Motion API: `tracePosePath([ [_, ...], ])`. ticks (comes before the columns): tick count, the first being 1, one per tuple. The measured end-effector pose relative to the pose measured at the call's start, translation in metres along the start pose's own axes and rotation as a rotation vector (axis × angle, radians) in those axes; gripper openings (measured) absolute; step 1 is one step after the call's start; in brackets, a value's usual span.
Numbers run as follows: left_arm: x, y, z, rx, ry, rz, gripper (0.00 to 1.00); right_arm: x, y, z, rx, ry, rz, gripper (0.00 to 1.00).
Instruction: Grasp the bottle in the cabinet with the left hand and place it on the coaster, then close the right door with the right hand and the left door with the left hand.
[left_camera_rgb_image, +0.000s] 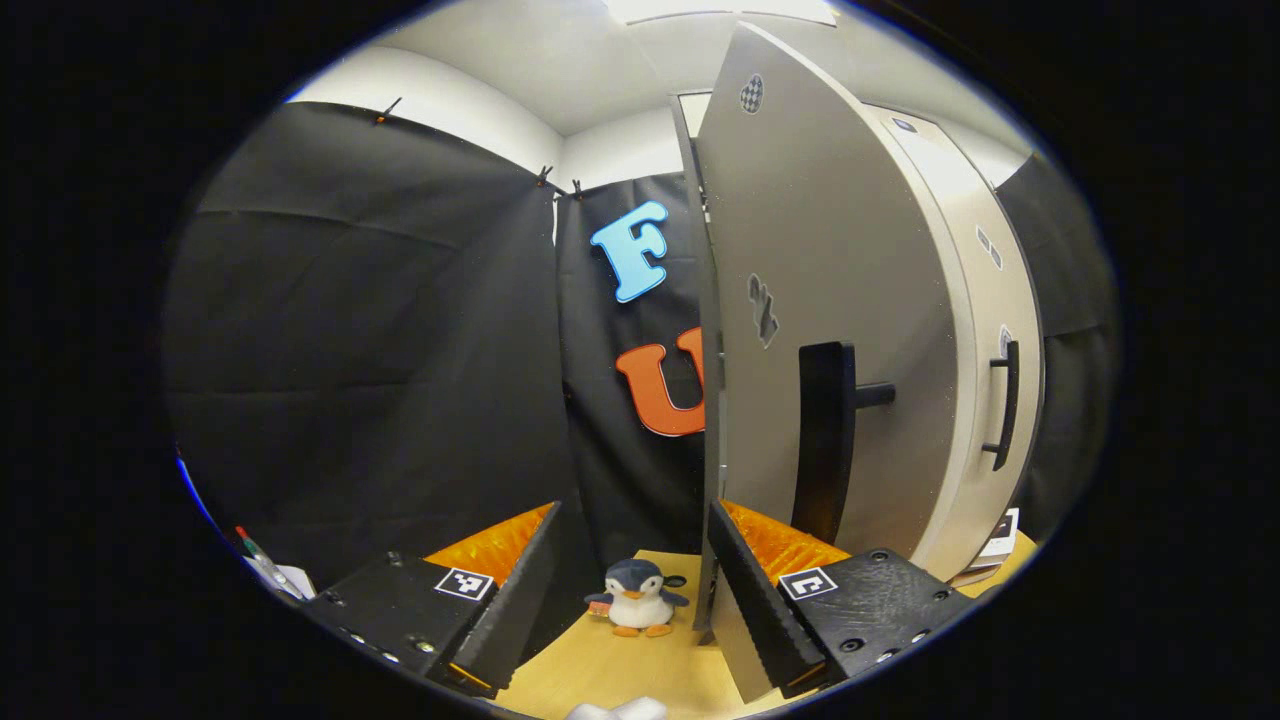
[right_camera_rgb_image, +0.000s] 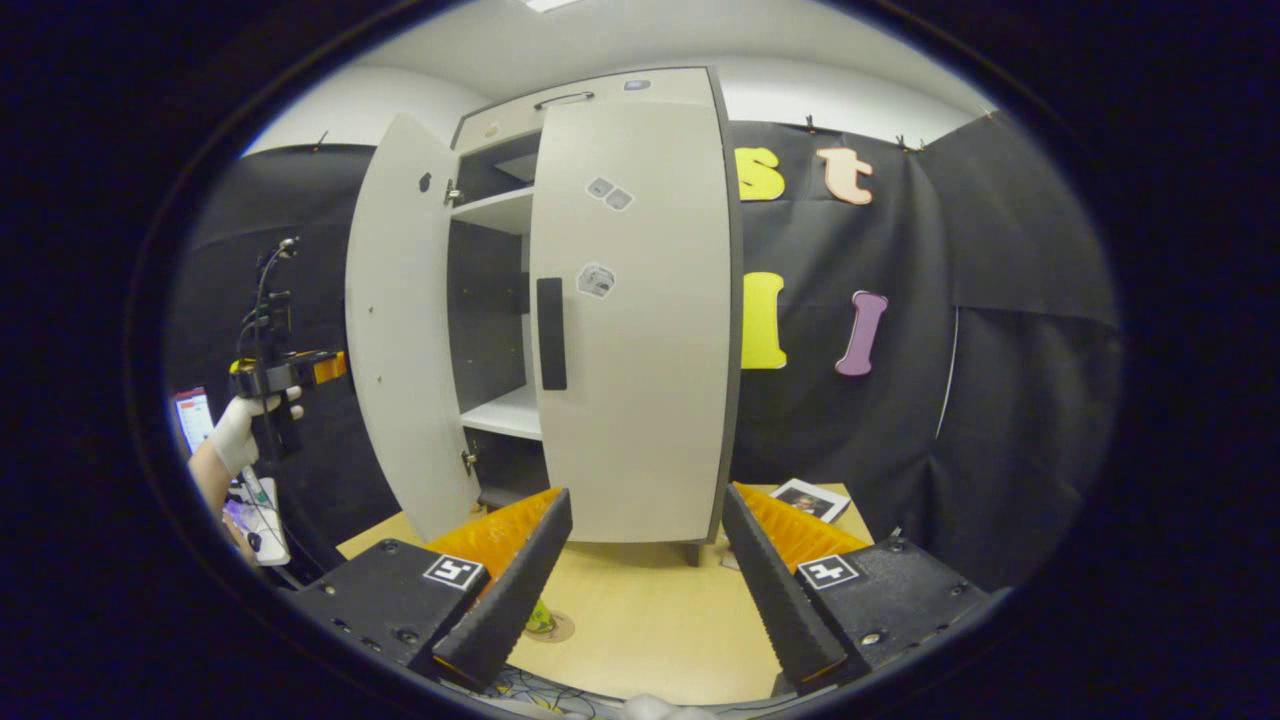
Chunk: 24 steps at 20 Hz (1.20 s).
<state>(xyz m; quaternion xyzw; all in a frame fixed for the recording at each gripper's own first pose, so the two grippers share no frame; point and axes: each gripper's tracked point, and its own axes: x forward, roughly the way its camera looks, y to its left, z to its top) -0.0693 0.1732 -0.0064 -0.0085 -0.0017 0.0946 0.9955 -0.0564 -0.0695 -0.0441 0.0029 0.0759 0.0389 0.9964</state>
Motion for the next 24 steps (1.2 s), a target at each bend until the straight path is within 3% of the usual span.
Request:
tracePosePath([
  [3,0.003,-0.026,-0.001,-0.015,0.007,-0.042,0.92,-0.005,-0.006,0.002,-0.012,-0.002,-0.005,0.99],
  [6,0.008,-0.056,0.002,-0.010,0.004,-0.093,0.84,-0.011,-0.012,0.003,-0.013,-0.006,-0.016,0.99],
  [8,0.014,-0.065,0.001,-0.021,0.008,-0.104,0.87,-0.013,-0.015,0.003,-0.010,-0.003,-0.026,0.99],
  [9,0.013,-0.072,0.003,-0.043,0.011,-0.115,0.97,-0.014,-0.018,0.003,-0.009,-0.002,-0.033,1.00],
  [14,0.009,-0.074,0.011,-0.051,0.006,-0.105,0.95,-0.017,-0.020,0.011,0.008,-0.027,-0.073,0.99],
  [24,-0.066,-0.092,0.011,-0.012,-0.012,-0.183,0.97,-0.001,0.008,0.024,-0.008,-0.058,-0.154,0.99],
])
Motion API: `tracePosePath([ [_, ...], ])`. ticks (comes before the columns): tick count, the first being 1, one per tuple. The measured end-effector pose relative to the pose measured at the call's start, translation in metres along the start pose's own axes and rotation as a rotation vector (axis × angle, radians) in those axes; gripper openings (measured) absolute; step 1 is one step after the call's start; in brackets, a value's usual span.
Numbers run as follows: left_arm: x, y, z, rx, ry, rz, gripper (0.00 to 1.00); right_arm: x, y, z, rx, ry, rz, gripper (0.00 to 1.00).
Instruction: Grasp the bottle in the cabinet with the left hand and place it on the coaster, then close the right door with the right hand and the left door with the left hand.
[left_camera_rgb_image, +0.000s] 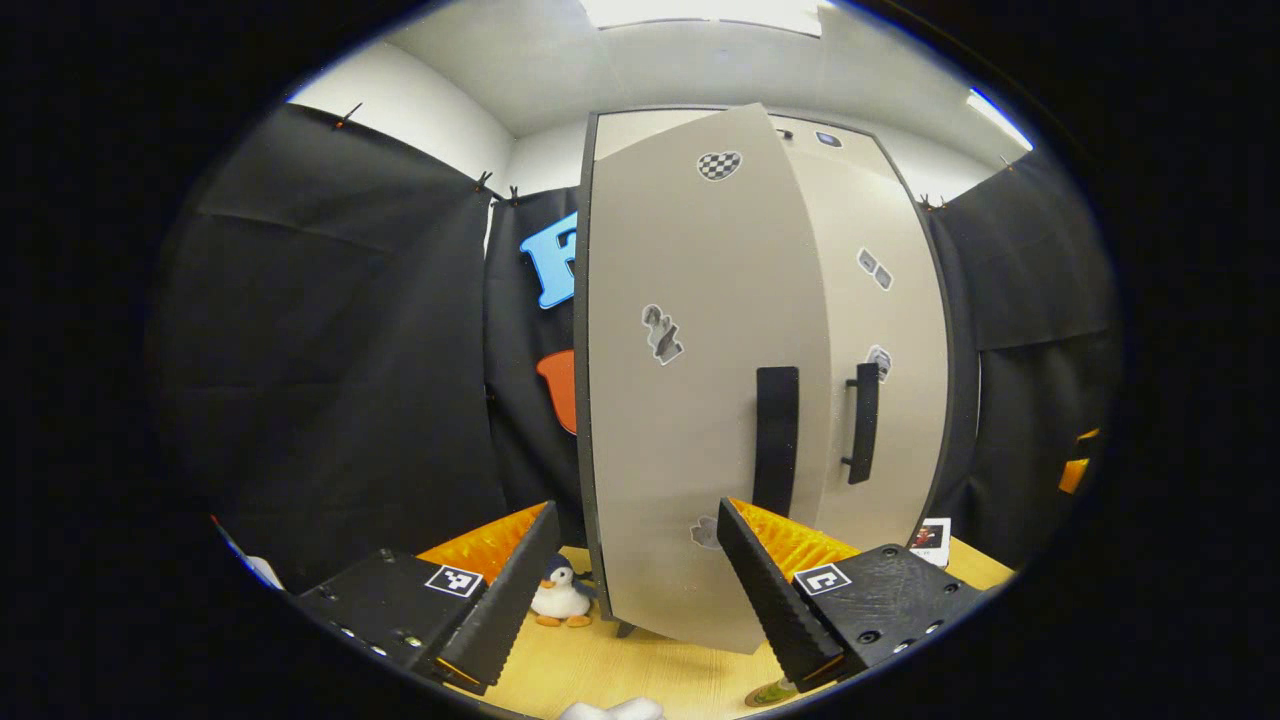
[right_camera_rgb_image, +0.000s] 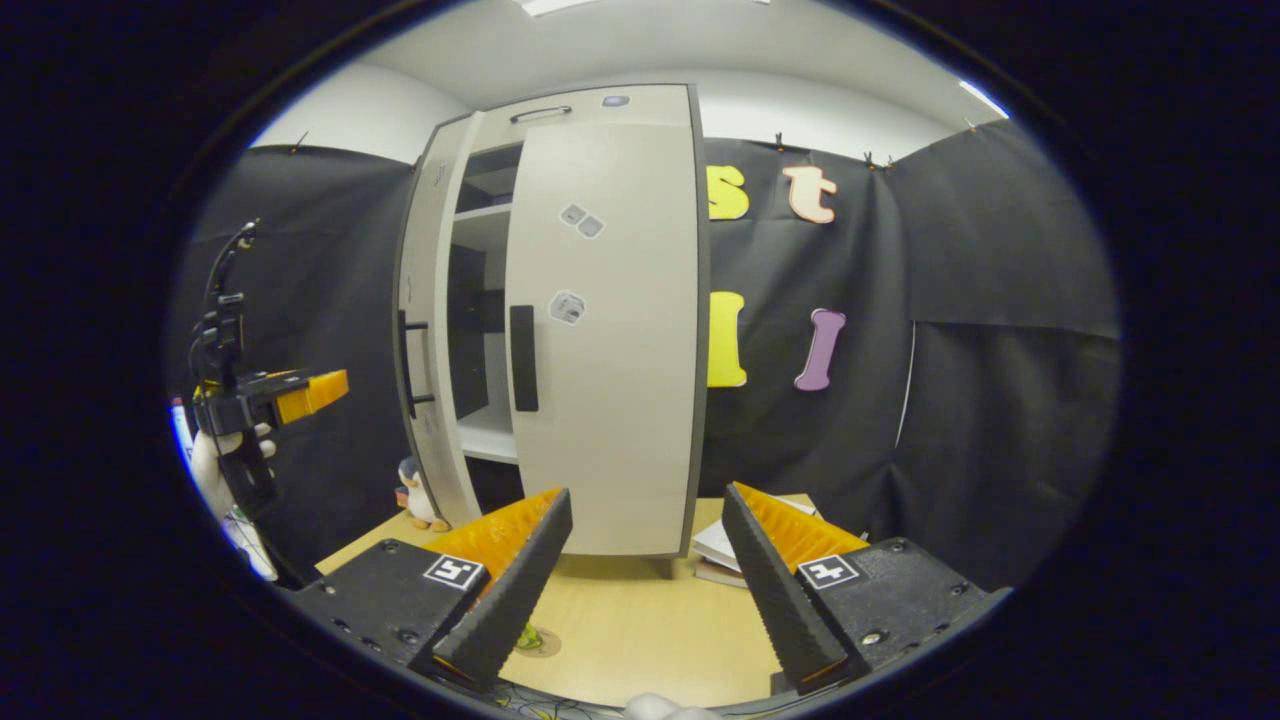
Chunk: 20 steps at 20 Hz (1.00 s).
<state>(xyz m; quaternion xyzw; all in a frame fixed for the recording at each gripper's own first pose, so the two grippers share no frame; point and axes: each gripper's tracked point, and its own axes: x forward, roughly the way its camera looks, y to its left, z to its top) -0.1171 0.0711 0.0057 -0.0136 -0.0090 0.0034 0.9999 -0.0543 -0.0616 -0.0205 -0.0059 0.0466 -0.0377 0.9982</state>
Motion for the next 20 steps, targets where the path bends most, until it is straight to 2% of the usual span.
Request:
tracePosePath([
  [3,-0.034,-0.014,-0.006,-0.032,0.013,-0.022,0.97,-0.005,0.010,0.006,-0.013,-0.018,0.004,0.99],
  [8,-0.107,-0.015,-0.003,-0.045,0.022,0.053,0.97,-0.033,0.011,0.019,-0.034,-0.047,0.072,0.99],
  [12,-0.166,-0.031,0.003,-0.039,0.024,0.113,0.97,-0.077,-0.015,0.016,-0.052,-0.054,0.109,0.99],
  [16,-0.222,-0.064,0.006,-0.025,0.035,0.117,0.97,-0.123,-0.040,0.002,-0.020,-0.055,0.133,0.99],
  [17,-0.235,-0.069,0.008,-0.016,0.032,0.118,1.00,-0.132,-0.048,0.002,-0.016,-0.059,0.132,0.99],
  [18,-0.245,-0.075,0.008,-0.009,0.038,0.116,0.97,-0.140,-0.055,0.002,-0.010,-0.064,0.128,0.99],
  [20,-0.264,-0.085,0.011,0.002,0.036,0.116,0.96,-0.154,-0.066,0.005,0.008,-0.076,0.122,0.99],
])
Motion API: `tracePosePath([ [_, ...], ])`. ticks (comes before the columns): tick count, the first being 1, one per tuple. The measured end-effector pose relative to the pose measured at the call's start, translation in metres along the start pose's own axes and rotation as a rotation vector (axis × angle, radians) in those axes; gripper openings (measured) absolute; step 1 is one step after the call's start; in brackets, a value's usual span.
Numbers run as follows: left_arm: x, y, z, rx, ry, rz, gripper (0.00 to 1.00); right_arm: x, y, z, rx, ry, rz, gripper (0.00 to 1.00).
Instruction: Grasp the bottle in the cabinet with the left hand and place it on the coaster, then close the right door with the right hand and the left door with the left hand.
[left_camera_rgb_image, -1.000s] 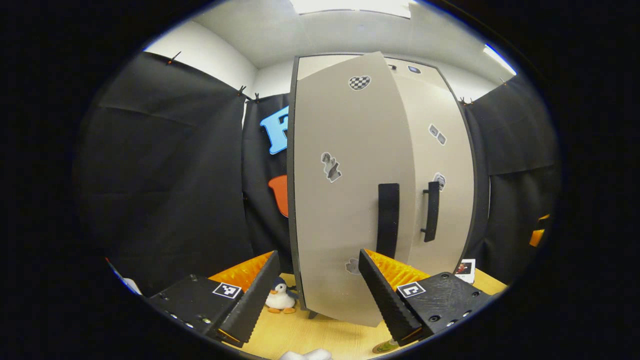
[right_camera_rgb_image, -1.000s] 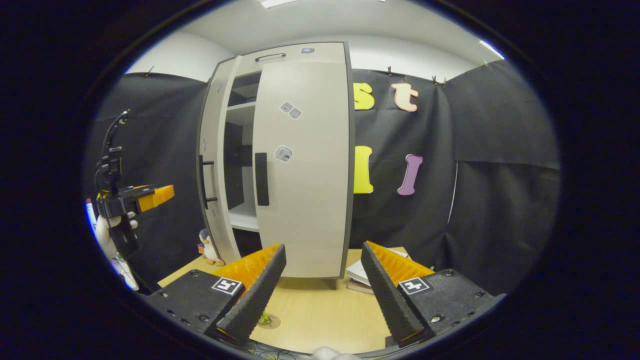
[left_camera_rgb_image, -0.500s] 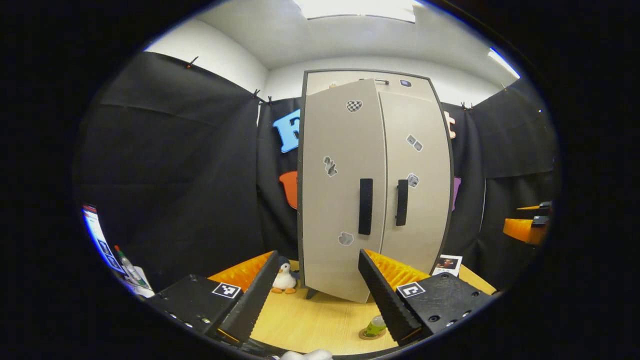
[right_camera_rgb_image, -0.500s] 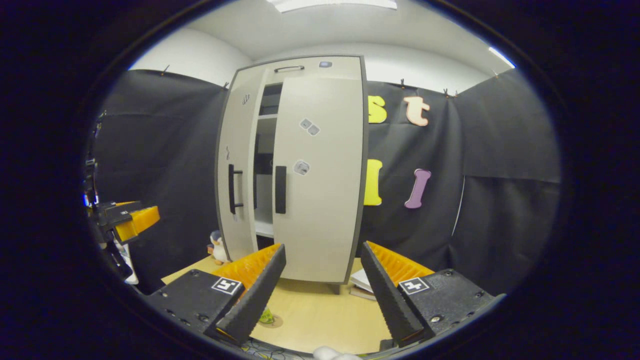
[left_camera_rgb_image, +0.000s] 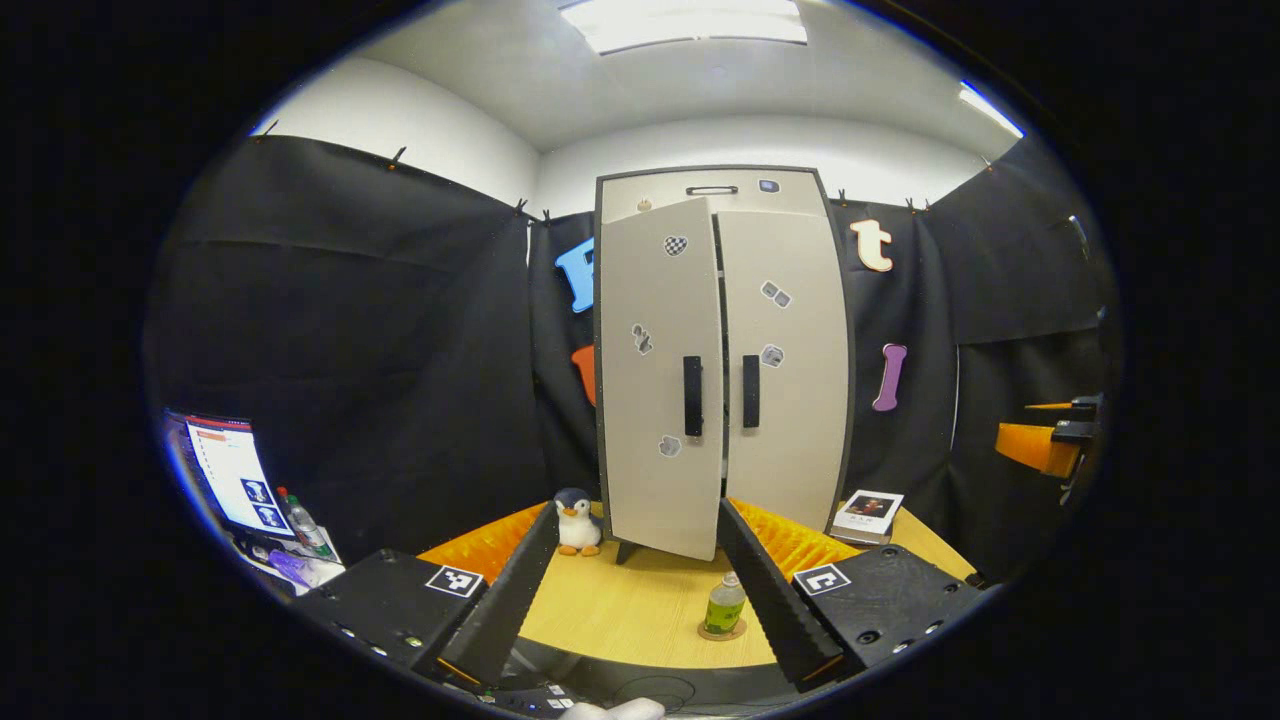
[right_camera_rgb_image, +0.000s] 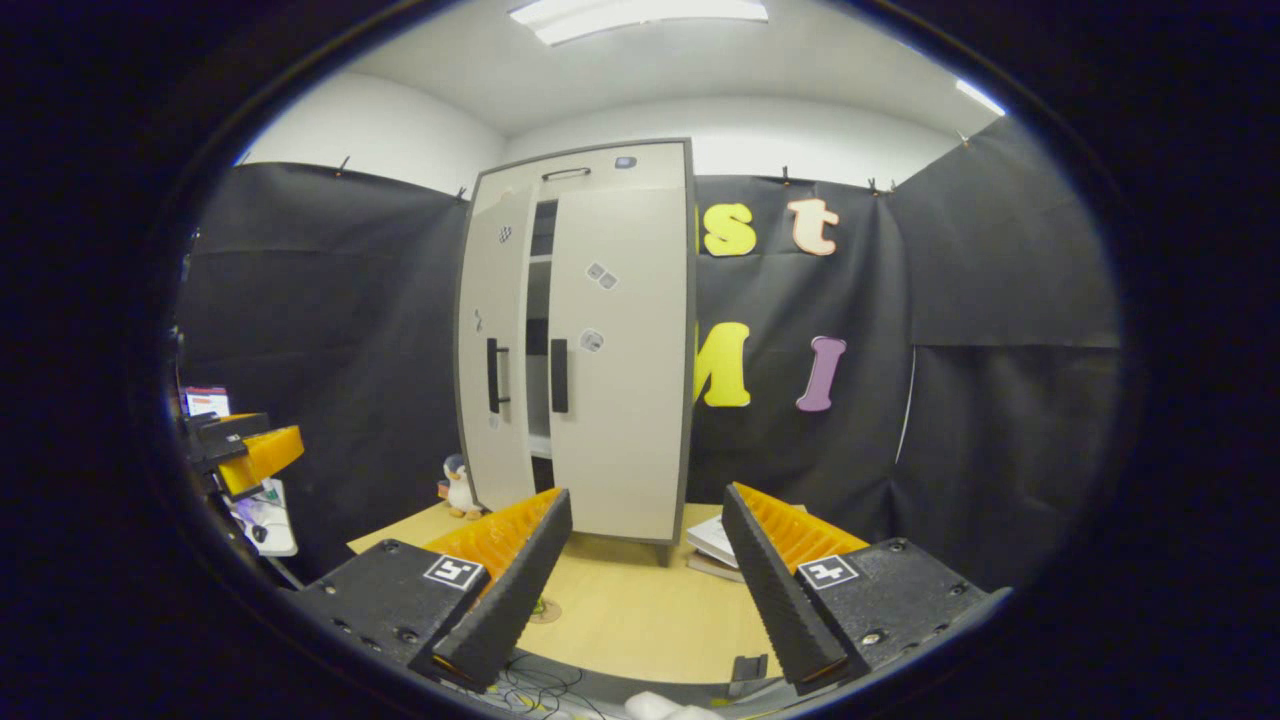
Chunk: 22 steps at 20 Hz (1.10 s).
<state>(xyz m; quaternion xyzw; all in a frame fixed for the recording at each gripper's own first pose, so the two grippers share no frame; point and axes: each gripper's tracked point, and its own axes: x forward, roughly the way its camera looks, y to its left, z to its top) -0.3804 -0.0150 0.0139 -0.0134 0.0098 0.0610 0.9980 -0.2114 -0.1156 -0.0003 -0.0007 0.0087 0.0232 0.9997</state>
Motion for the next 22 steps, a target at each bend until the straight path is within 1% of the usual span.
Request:
tracePosePath([
  [2,-0.015,-0.007,0.004,0.006,-0.005,-0.012,0.97,-0.012,-0.007,0.005,0.014,-0.016,-0.011,0.99],
  [6,-0.027,-0.018,0.006,0.008,0.004,-0.040,0.96,-0.031,-0.017,0.007,0.026,-0.031,-0.035,0.99],
  [10,-0.029,-0.013,0.005,0.004,0.004,-0.040,0.96,-0.040,-0.016,0.006,0.026,-0.032,-0.046,0.99],
  [14,-0.026,-0.001,0.007,-0.003,0.001,-0.031,0.96,-0.039,-0.003,0.008,0.025,-0.032,-0.034,0.99],
  [18,-0.014,0.012,0.007,-0.007,0.006,-0.021,0.95,-0.031,0.012,0.009,0.015,-0.030,-0.030,0.99],
  [20,-0.008,0.022,0.009,-0.007,0.005,-0.007,0.96,-0.026,0.019,0.012,0.013,-0.034,-0.033,0.99],
  [22,-0.001,0.026,0.009,-0.014,0.008,-0.009,0.96,-0.021,0.029,0.011,0.018,-0.029,-0.027,0.99],
])
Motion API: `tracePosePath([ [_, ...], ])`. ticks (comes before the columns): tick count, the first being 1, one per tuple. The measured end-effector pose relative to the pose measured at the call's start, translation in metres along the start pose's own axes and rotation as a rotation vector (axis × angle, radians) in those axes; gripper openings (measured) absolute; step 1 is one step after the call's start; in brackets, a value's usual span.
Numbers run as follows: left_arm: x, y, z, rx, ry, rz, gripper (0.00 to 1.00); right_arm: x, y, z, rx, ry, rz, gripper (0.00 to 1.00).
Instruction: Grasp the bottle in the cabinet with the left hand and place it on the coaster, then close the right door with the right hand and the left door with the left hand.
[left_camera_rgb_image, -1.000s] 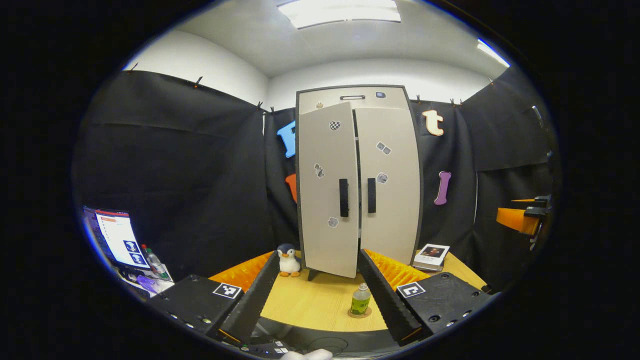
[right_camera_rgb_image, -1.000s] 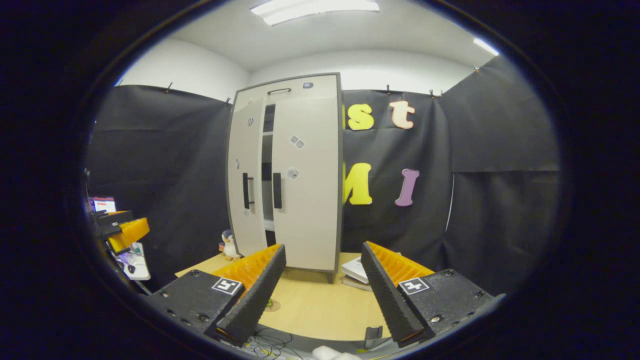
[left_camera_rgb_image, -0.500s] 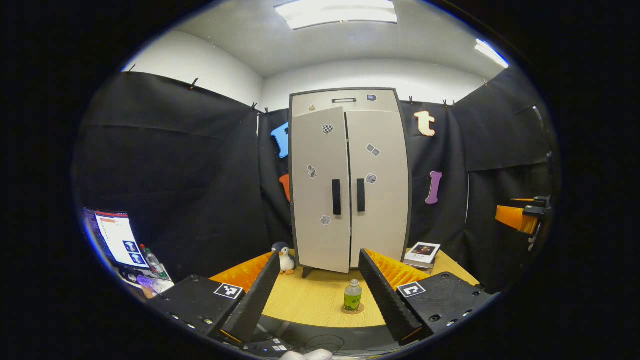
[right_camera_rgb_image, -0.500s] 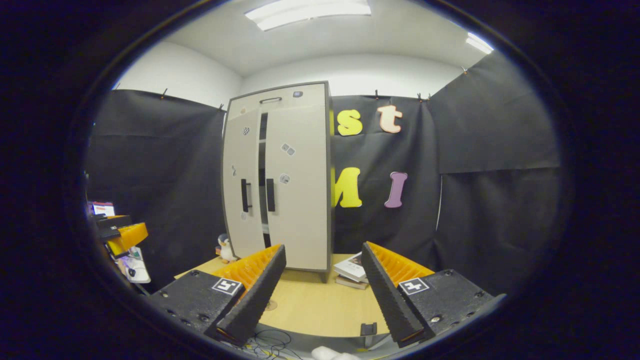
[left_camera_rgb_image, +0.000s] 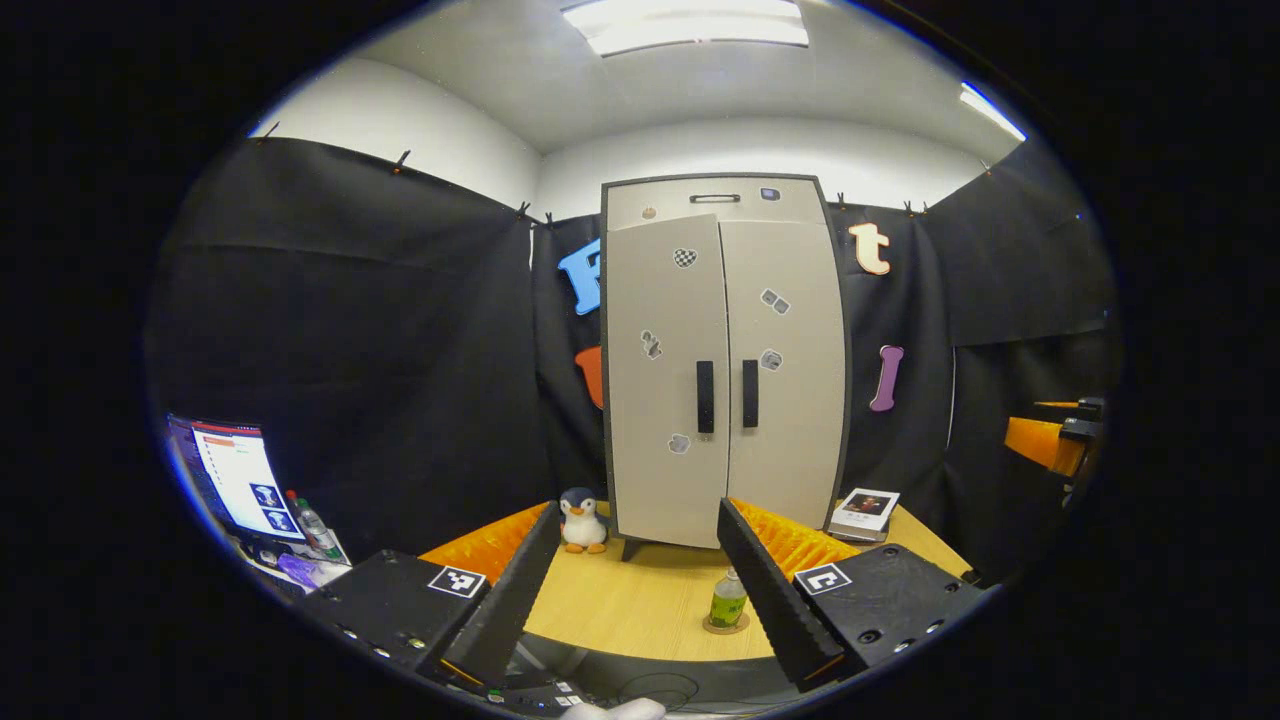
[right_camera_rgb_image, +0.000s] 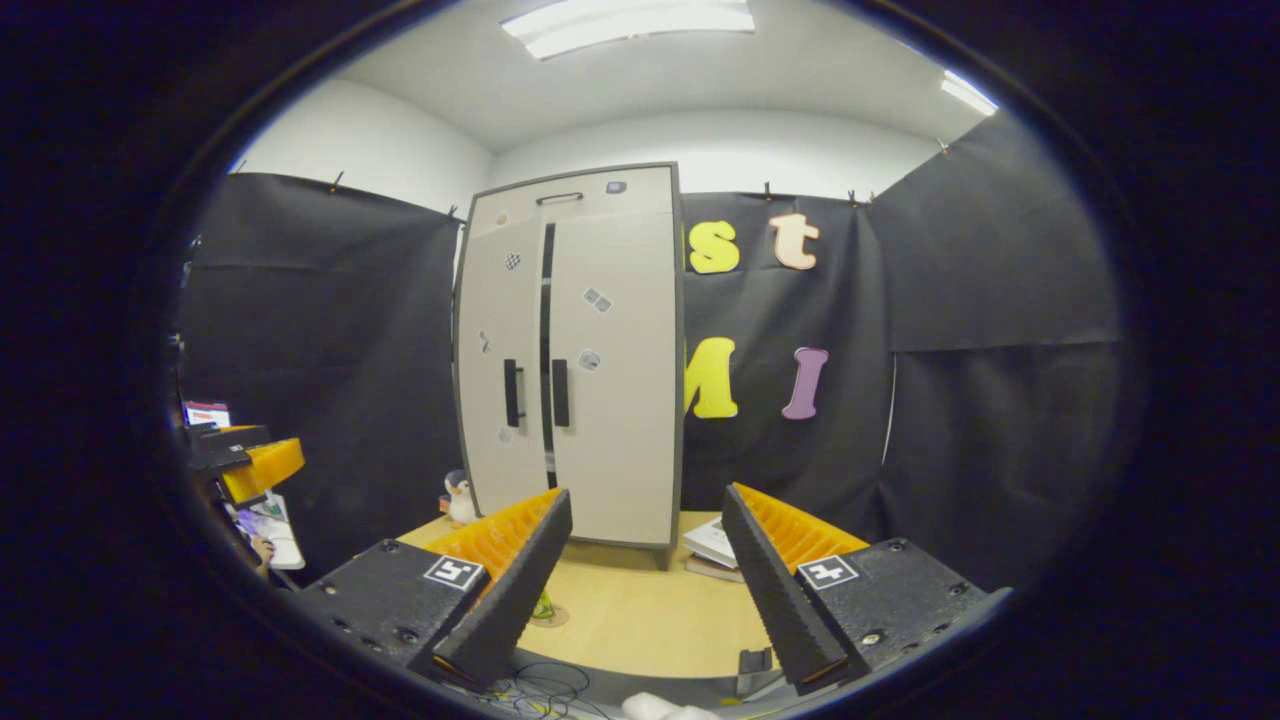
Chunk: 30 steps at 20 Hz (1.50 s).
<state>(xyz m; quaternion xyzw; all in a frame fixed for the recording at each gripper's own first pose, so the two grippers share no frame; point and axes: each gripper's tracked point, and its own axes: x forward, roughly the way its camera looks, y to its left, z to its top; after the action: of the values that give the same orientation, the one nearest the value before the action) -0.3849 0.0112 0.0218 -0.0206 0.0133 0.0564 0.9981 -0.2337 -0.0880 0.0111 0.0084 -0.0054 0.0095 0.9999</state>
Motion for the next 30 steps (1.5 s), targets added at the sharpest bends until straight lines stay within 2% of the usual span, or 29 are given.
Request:
tracePosePath([
  [9,0.027,0.021,0.002,0.011,-0.009,-0.023,0.96,0.023,0.028,0.011,-0.013,-0.011,-0.014,0.99],
  [18,0.052,0.009,0.000,0.009,-0.022,-0.089,0.96,0.039,0.035,0.019,-0.023,-0.024,-0.069,0.99],
  [30,0.093,0.023,-0.016,0.007,-0.004,-0.136,0.96,0.068,0.051,0.016,-0.002,-0.026,-0.135,0.99],
])
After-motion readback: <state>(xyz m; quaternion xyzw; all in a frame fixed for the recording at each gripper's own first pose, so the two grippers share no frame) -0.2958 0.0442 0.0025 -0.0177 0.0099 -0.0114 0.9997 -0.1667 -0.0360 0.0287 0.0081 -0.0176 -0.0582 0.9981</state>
